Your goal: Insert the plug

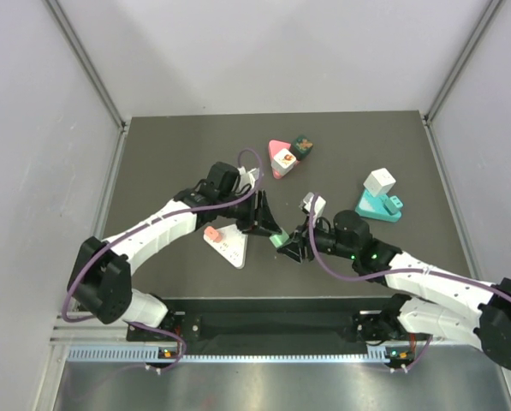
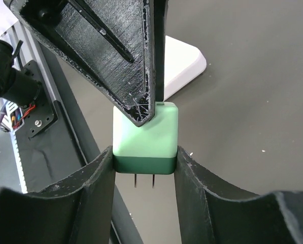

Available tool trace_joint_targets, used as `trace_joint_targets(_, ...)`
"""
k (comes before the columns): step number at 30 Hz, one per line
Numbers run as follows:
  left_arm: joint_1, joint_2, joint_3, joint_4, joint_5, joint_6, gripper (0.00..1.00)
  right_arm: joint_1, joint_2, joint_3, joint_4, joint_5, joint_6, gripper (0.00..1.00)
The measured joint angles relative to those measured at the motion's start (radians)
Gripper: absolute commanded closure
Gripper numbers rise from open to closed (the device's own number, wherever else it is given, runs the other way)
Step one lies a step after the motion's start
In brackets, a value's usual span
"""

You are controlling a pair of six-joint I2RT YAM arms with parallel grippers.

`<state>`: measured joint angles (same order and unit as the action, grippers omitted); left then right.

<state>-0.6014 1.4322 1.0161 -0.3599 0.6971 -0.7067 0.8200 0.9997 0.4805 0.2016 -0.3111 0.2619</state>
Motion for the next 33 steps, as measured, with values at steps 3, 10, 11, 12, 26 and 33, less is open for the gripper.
trace_joint_targets(3, -0.002, 0.002, -0.015, 0.032, 0.007, -0.029, 0.77, 0.002, 0.010, 0.000, 0.002, 0.006, -0.001, 0.99)
trace_joint_targets(10, 0.008, 0.013, -0.130, 0.196, 0.023, -0.176, 1.00, 0.007, 0.037, 0.000, -0.037, 0.038, -0.023, 0.63)
trace_joint_targets(11, 0.008, 0.012, -0.139, 0.210, 0.024, -0.186, 1.00, 0.008, 0.037, 0.000, -0.039, 0.042, -0.022, 0.56)
trace_joint_targets(12, 0.008, 0.010, -0.149, 0.229, 0.022, -0.201, 1.00, 0.009, 0.037, 0.000, -0.041, 0.048, -0.017, 0.40)
trace_joint_targets(26, -0.009, -0.182, -0.126, 0.076, -0.198, -0.249, 1.00, 0.009, -0.098, -0.017, 0.039, 0.097, 0.036, 0.00)
trace_joint_targets(33, -0.008, -0.322, -0.058, -0.249, -0.616, -0.296, 1.00, 0.009, -0.229, -0.063, 0.019, 0.157, 0.049, 0.00)
